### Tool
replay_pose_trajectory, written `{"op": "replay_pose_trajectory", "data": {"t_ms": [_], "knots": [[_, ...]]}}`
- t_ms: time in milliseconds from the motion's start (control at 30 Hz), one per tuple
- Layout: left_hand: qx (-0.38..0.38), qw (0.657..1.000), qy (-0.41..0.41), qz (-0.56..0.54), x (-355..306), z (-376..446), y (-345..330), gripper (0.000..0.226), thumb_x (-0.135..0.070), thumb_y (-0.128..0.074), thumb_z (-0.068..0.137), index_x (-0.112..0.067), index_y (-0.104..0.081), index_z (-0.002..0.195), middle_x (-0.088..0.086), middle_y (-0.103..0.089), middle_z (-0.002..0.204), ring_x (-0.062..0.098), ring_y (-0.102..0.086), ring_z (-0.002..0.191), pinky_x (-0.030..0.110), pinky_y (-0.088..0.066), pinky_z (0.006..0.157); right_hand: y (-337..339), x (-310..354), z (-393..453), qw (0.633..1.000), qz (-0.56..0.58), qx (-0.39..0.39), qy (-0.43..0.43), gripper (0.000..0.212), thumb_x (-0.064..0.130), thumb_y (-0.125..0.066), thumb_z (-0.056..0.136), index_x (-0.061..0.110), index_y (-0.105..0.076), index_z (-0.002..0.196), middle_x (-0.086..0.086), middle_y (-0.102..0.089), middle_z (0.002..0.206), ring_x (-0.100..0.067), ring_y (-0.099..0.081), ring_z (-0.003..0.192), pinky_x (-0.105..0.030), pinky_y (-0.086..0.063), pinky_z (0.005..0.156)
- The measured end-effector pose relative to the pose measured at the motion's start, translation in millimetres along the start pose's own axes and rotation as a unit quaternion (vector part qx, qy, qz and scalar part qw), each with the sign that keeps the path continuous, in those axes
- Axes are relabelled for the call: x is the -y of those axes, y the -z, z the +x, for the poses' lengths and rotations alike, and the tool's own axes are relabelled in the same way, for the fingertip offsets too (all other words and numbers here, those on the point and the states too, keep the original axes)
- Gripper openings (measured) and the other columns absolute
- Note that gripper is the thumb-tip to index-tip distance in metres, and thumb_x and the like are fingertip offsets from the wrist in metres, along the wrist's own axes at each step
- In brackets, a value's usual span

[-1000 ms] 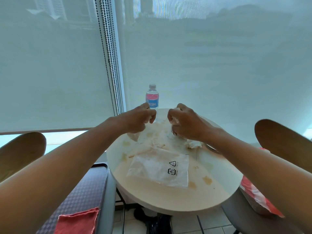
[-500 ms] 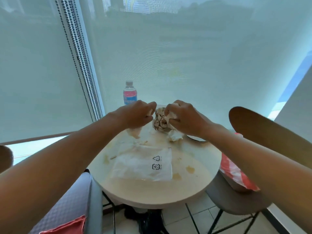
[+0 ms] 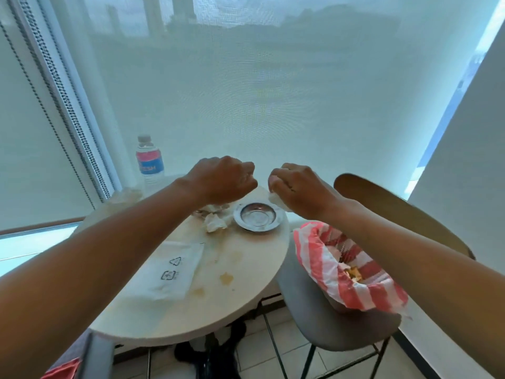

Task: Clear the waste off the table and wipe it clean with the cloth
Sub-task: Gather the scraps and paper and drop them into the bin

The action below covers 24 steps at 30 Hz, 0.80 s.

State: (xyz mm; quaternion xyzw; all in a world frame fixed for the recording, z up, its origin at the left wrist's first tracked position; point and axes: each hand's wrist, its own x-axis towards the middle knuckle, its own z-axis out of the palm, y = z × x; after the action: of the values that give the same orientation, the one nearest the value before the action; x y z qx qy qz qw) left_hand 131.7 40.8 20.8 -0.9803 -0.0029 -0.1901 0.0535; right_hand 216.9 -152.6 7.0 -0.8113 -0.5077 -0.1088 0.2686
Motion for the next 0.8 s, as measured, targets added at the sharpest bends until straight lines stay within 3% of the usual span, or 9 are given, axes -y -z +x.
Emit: {"op": "replay_pose_trajectory", "data": {"t_ms": [133, 267, 400, 500, 633, 800], "knots": [[0.022, 0.999, 0.002, -0.026, -44, 19, -1, 0.029, -0.040, -0.031, 0.094, -0.024, -0.056, 0.095, 0.001, -0.060, 0.095, 0.027, -0.059, 0.079, 0.040, -0.051, 0.070, 27, -31, -26, 1.000, 0.009, 0.008, -0.028, 0.047, 0.043, -0.026, 0.084, 0.019, -0.066, 0.089, -0.003, -0.060, 0.087, -0.023, -0.058, 0.080, -0.043, -0.050, 0.078], [0.097, 0.993, 0.016, -0.066, -84, 41, -13, 0.018, -0.038, -0.035, 0.095, -0.031, -0.051, 0.093, 0.000, -0.051, 0.102, 0.029, -0.057, 0.086, 0.044, -0.050, 0.081, 46, -68, -52, 0.998, -0.003, 0.017, -0.055, 0.041, 0.043, -0.027, 0.080, 0.024, -0.061, 0.092, 0.000, -0.061, 0.089, -0.025, -0.060, 0.080, -0.047, -0.052, 0.077], [0.141, 0.985, -0.007, -0.100, -120, 62, -26, 0.011, -0.036, -0.036, 0.096, -0.033, -0.047, 0.092, 0.000, -0.047, 0.106, 0.026, -0.056, 0.088, 0.044, -0.048, 0.087, 55, -104, -77, 0.996, -0.013, 0.026, -0.089, 0.028, 0.037, -0.030, 0.088, 0.025, -0.054, 0.096, 0.002, -0.061, 0.093, -0.024, -0.059, 0.081, -0.048, -0.052, 0.076], [0.163, 0.979, -0.030, -0.118, -140, 80, -39, 0.011, -0.032, -0.039, 0.098, -0.030, -0.050, 0.095, 0.000, -0.047, 0.110, 0.020, -0.056, 0.091, 0.041, -0.047, 0.090, 56, -129, -93, 0.992, -0.012, 0.049, -0.120, 0.021, 0.032, -0.032, 0.096, 0.026, -0.050, 0.103, 0.001, -0.059, 0.100, -0.024, -0.059, 0.084, -0.049, -0.052, 0.077], [0.187, 0.971, -0.089, -0.119, -157, 107, -57, 0.024, -0.026, -0.040, 0.102, -0.016, -0.060, 0.112, 0.000, -0.050, 0.112, 0.007, -0.041, 0.091, 0.023, -0.036, 0.084, 55, -152, -110, 0.982, 0.017, 0.068, -0.174, 0.023, 0.037, -0.026, 0.096, 0.029, -0.047, 0.099, 0.003, -0.057, 0.100, -0.020, -0.059, 0.084, -0.051, -0.052, 0.078], [0.222, 0.955, -0.143, -0.133, -168, 145, -86, 0.027, -0.028, -0.047, 0.098, -0.018, -0.068, 0.112, 0.003, -0.054, 0.116, 0.015, -0.053, 0.105, 0.034, -0.043, 0.097, 45, -178, -128, 0.962, 0.004, 0.092, -0.256, 0.030, 0.043, -0.022, 0.094, 0.026, -0.047, 0.097, 0.003, -0.056, 0.096, -0.020, -0.058, 0.084, -0.052, -0.053, 0.080]]}}
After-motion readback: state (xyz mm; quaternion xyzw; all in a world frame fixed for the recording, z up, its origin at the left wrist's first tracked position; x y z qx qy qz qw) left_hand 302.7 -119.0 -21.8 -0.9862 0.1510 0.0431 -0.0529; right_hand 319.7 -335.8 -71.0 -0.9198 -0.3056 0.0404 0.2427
